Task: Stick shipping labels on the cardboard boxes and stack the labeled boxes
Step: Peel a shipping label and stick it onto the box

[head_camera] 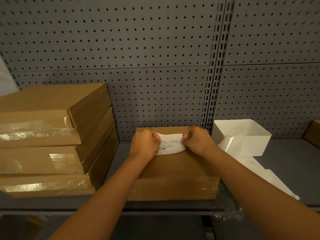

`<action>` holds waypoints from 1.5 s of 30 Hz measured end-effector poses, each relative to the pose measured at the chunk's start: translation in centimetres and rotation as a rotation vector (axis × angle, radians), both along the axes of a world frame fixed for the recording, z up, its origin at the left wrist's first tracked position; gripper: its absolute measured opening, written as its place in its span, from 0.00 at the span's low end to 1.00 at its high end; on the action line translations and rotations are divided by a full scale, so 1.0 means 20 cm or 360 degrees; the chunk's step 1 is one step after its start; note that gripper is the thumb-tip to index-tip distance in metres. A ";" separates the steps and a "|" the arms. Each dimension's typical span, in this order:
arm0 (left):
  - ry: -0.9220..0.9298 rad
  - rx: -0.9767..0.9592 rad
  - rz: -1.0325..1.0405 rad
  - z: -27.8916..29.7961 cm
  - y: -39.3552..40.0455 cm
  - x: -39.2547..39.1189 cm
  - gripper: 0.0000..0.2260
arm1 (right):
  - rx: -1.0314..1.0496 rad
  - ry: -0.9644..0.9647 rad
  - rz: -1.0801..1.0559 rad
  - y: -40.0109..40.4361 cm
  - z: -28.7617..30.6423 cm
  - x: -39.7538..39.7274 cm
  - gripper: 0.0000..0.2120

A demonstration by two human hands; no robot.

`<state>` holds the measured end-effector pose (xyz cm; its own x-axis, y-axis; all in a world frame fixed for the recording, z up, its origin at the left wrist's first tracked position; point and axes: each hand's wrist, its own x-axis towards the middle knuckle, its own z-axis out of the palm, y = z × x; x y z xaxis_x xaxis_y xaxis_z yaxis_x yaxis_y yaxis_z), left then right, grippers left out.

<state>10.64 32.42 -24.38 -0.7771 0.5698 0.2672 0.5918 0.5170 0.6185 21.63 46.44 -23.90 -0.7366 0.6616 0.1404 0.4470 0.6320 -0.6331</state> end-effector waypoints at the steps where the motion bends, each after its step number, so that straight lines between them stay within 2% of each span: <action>1: -0.0028 -0.0007 -0.0095 0.01 0.00 0.01 0.10 | 0.0034 0.0029 0.0042 -0.02 0.01 -0.01 0.02; 5: -0.0107 -0.0251 -0.0386 0.02 0.02 0.05 0.06 | 0.0116 -0.0057 0.0354 -0.10 0.00 -0.04 0.03; 7: -0.0100 -0.0276 -0.0379 0.01 0.00 0.03 0.03 | 0.0104 -0.0131 0.0428 -0.11 -0.02 -0.03 0.00; 11: -0.0108 -0.0298 -0.0350 0.01 -0.09 -0.04 0.02 | 0.0092 -0.0160 0.0431 -0.06 -0.01 0.07 0.04; 16: 0.0221 -0.0239 -0.0453 -0.01 -0.09 0.03 0.12 | 0.0378 -0.0007 0.0391 -0.09 -0.02 0.08 0.05; 20: 0.0327 -0.0270 -0.0419 -0.05 -0.07 0.08 0.12 | 0.0507 -0.0046 0.0430 -0.14 -0.05 0.09 0.09; 24: 0.0459 -0.0307 -0.0301 -0.04 -0.15 0.04 0.11 | 0.0510 -0.0054 0.0264 -0.07 -0.05 0.18 0.10; 26: 0.0466 -0.0276 -0.0411 -0.02 -0.15 0.06 0.11 | 0.0535 -0.0045 0.0303 -0.09 -0.05 0.18 0.11; 30: 0.0455 -0.0364 -0.0578 -0.02 -0.15 0.11 0.12 | 0.0570 -0.0156 0.0608 -0.18 -0.05 0.17 0.14; 35: 0.0456 -0.0324 -0.0418 0.00 -0.25 0.04 0.10 | 0.0542 -0.0081 0.0436 -0.10 -0.05 0.24 0.11; 39: 0.0534 -0.0275 -0.0424 -0.02 -0.17 0.04 0.12 | 0.0553 -0.0026 0.0384 -0.14 -0.06 0.13 0.13; 42: 0.0451 -0.0372 -0.0547 -0.05 -0.09 0.04 0.19 | 0.0603 -0.0157 0.0481 -0.18 -0.06 0.04 0.17; 45: 0.0377 -0.0483 -0.0566 -0.08 -0.07 0.02 0.21 | 0.0552 -0.0277 0.0457 -0.17 -0.08 0.03 0.20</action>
